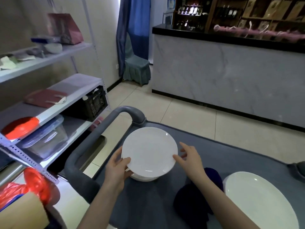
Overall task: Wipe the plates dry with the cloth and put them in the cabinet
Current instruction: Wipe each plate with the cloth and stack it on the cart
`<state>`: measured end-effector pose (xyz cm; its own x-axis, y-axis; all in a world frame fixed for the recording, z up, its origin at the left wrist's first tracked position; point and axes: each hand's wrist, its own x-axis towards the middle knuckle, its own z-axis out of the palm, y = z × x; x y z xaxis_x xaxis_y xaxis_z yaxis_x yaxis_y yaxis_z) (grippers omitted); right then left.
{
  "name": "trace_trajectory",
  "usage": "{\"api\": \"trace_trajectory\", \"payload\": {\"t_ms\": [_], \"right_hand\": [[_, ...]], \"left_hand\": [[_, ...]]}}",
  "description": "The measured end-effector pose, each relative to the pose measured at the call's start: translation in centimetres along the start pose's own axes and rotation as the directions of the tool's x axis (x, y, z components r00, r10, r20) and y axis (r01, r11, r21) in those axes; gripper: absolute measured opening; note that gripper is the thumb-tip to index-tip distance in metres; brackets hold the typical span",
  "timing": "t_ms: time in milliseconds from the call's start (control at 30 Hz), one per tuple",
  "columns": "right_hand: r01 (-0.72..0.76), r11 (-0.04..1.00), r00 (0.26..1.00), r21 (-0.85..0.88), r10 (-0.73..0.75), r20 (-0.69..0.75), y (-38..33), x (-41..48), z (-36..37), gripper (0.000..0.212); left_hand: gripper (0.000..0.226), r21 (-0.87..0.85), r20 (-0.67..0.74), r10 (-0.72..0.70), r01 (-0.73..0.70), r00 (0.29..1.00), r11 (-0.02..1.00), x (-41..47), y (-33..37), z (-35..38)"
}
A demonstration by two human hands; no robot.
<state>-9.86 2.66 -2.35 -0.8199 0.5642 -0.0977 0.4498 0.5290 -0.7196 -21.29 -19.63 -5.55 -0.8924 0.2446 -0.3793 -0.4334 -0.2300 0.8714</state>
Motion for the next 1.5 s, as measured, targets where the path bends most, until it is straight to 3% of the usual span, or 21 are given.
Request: {"api": "trace_trajectory", "payload": {"t_ms": [133, 233, 400, 667, 1100, 1233, 1300, 1400, 1500], "right_hand": [[-0.077, 0.985, 0.996, 0.153, 0.082, -0.032, -0.3, 0.9, 2.8, 0.031], [-0.149, 0.938, 0.984, 0.313, 0.173, -0.051, 0.0, 1.2, 4.4, 0.039], [-0.208, 0.87, 0.961, 0.447, 0.267, -0.073, 0.7, 1.9, 6.0, 0.042], [-0.273, 0.856, 0.947, 0.439, 0.32, -0.035, 1.6, 2.5, 7.4, 0.044], [-0.267, 0.884, 0.951, 0.384, 0.307, -0.045, 2.2, 2.2, 7.8, 0.044], [-0.25, 0.903, 0.963, 0.35, 0.268, -0.004, 2.4, 2.4, 6.8, 0.034], [-0.23, 0.909, 0.965, 0.348, 0.261, -0.043, 2.8, 2.2, 5.5, 0.028], [-0.199, 0.907, 0.959, 0.371, 0.258, -0.117, 3.9, 1.1, 2.8, 0.023], [-0.183, 0.917, 0.943, 0.354, 0.265, -0.202, 6.2, -1.1, -1.0, 0.017]], "left_hand": [[0.046, 0.029, -0.004, 0.009, -0.009, 1.0, 1.0, 1.3, -0.6, -1.2], [0.051, 0.088, 0.006, 0.039, -0.039, 0.999, 0.995, 2.0, -1.0, -1.4], [0.052, 0.44, 0.004, 0.196, -0.178, 0.981, 0.88, 3.4, -1.4, -1.8], [0.054, 0.608, -0.03, 0.25, -0.18, 0.968, 0.773, 4.9, -3.6, -2.4], [0.057, 0.711, -0.03, 0.278, -0.175, 0.96, 0.681, 5.1, -4.8, -2.6], [0.06, 0.757, -0.088, 0.294, -0.128, 0.952, 0.641, 5.0, -4.1, -1.9], [0.056, 0.777, -0.094, 0.372, -0.165, 0.923, 0.607, 4.4, -3.7, -0.7], [0.039, 0.744, 0.018, 0.473, -0.327, 0.881, 0.582, 2.8, -3.4, 2.3], [0.032, 0.678, 0.193, 0.418, -0.428, 0.888, 0.597, 0.6, -4.2, 6.8]]}}
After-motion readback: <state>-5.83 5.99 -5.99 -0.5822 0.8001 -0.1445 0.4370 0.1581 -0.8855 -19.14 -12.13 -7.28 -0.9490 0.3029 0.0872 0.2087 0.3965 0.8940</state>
